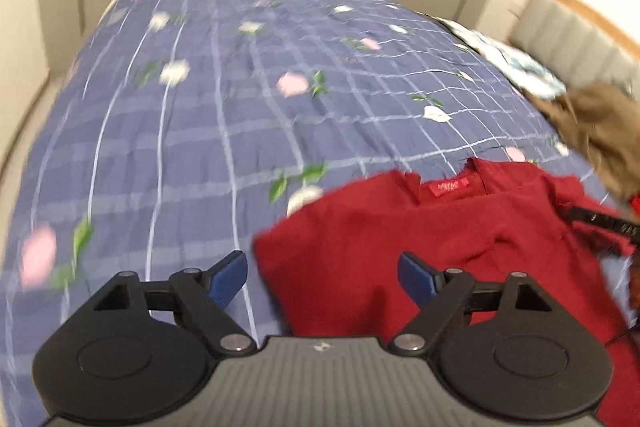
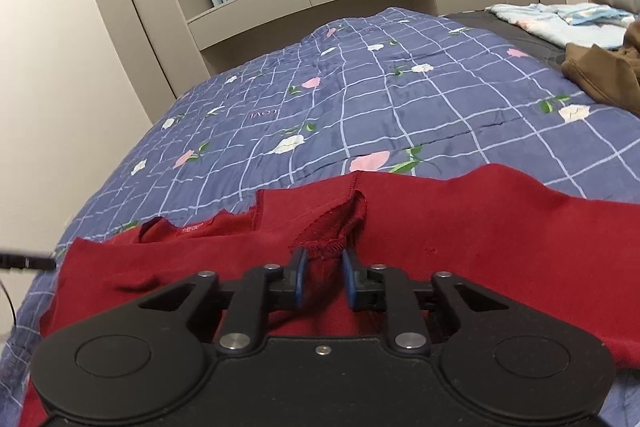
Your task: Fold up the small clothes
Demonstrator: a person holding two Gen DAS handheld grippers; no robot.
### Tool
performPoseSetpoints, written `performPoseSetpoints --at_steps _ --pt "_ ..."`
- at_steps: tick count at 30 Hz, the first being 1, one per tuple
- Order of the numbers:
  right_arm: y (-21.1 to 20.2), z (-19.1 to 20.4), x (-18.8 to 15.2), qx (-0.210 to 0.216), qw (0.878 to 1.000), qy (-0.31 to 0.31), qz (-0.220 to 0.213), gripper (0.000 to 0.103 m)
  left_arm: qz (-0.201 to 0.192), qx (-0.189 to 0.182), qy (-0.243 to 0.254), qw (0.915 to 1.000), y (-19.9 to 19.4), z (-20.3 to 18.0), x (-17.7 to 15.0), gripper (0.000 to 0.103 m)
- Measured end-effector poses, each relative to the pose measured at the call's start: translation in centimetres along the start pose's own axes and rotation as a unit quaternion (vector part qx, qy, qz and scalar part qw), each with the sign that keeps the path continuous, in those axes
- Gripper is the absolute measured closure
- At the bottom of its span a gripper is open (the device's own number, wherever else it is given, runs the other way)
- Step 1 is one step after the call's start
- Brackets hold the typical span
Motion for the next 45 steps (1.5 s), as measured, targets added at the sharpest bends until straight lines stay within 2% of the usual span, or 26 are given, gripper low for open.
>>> performPoseSetpoints --at_steps 3,6,7,8,9,10,11,12,14,16,18,20,21,23,24,25,29,32,34,35,36,38,41,42,43,45 --pt "0.4 -0.2 0.1 0.002 1.000 0.008 0.005 0.065 0.011 0.007 -0.053 0.9985 0.5 1.6 -1.5 0.017" --pt "1.1 -0.5 0.3 0.007 1.000 0.026 0.015 0.063 0.010 -0.003 -0.123 0.9923 1.2 3.2 -2.3 0.018" --pt "1.4 -0.6 0.3 0.008 0.999 0.030 0.018 0.065 0.009 -0.009 -0.144 0.9894 1.4 3.6 -2.4 0.025" --pt "1.7 -0.5 0.3 0.006 0.999 0.030 0.022 0.075 0.011 -0.008 -0.155 0.9878 1.6 3.8 -2.5 0.035" --pt "1.8 -0.4 0.4 0.003 0.999 0.026 0.025 0.090 0.017 -0.005 -0.154 0.9880 1.8 3.7 -2.4 0.067" --pt "1.9 -0.2 0.4 0.000 0.999 0.020 0.025 0.093 0.023 -0.001 -0.151 0.9883 2.1 3.3 -2.4 0.089" --pt "1.9 0.1 0.5 -0.001 1.000 0.013 0.024 0.094 0.025 0.002 -0.151 0.9882 2.1 3.0 -2.5 0.091" --pt "1.8 0.4 0.5 -0.001 1.000 0.007 0.021 0.095 0.018 0.005 -0.150 0.9885 1.9 2.7 -2.6 0.099" --pt "1.2 1.1 0.7 -0.002 1.000 -0.008 0.006 0.095 -0.012 0.001 -0.143 0.9896 0.8 2.0 -2.6 0.100" --pt "0.8 1.4 0.6 -0.014 1.000 -0.018 -0.003 0.095 -0.035 0.021 -0.127 0.9911 -0.2 1.5 -2.8 0.100" --pt "1.3 1.1 0.4 -0.029 0.999 -0.018 0.012 0.095 -0.029 0.046 -0.126 0.9905 0.1 1.7 -2.9 0.101" --pt "2.0 0.5 -0.1 -0.032 0.999 -0.007 0.033 0.095 -0.017 0.048 -0.144 0.9883 0.6 2.5 -3.4 0.100" --pt "2.1 0.3 -0.3 -0.029 0.999 -0.003 0.035 0.095 -0.016 0.044 -0.152 0.9873 0.8 2.7 -3.5 0.096" --pt "1.8 0.2 -0.5 -0.020 0.999 -0.003 0.030 0.089 -0.021 0.037 -0.161 0.9860 0.5 3.1 -3.5 0.070" --pt "1.7 0.1 -0.5 -0.016 0.999 -0.001 0.028 0.088 -0.029 0.033 -0.159 0.9863 0.3 3.2 -3.4 0.048" --pt "1.7 0.0 -0.6 -0.012 1.000 0.000 0.028 0.088 -0.038 0.030 -0.157 0.9864 0.1 3.3 -3.3 0.035" --pt "1.6 -0.2 -0.9 -0.006 1.000 0.003 0.024 0.088 -0.075 0.013 -0.161 0.9841 -0.7 4.4 -1.6 0.029" --pt "1.7 -0.3 -1.1 -0.006 1.000 0.006 0.023 0.088 -0.058 0.031 -0.179 0.9816 0.6 5.4 0.3 0.032" --pt "1.8 -0.3 -1.2 -0.005 1.000 0.007 0.023 0.088 -0.030 0.044 -0.191 0.9801 1.9 5.8 1.2 0.046" --pt "1.8 -0.4 -1.2 -0.005 1.000 0.007 0.023 0.088 -0.015 0.044 -0.190 0.9807 2.6 5.8 1.4 0.050" --pt "1.8 -0.5 -1.3 -0.004 1.000 0.008 0.023 0.088 -0.004 0.044 -0.182 0.9823 3.1 5.5 1.4 0.053" --pt "1.8 -0.5 -1.4 -0.002 1.000 0.006 0.022 0.088 0.007 0.051 -0.149 0.9875 3.5 4.4 1.1 0.053" --pt "1.8 -0.4 -1.5 -0.003 1.000 0.004 0.022 0.088 0.011 0.096 -0.083 0.9919 4.0 2.1 0.5 0.055" --pt "1.8 -0.5 -1.5 -0.003 1.000 0.003 0.021 0.087 0.014 0.106 -0.074 0.9914 4.3 1.8 0.4 0.062" --pt "1.8 -0.4 -1.5 -0.005 1.000 0.002 0.020 0.087 0.017 0.109 -0.069 0.9915 4.6 1.5 0.2 0.080" --pt "1.7 -0.3 -1.6 -0.008 1.000 -0.002 0.019 0.088 0.015 0.118 -0.060 0.9911 4.7 1.0 0.2 0.095"
Point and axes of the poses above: each gripper's, at about its wrist camera, not at the fingertips, and y roughly the way its jaws point, z to its left, x to its top, the point moved 1 cm from there along y, roughly the way its jaws point, and after that the axes turned 1 degree about -y, right-handed, at the moved point
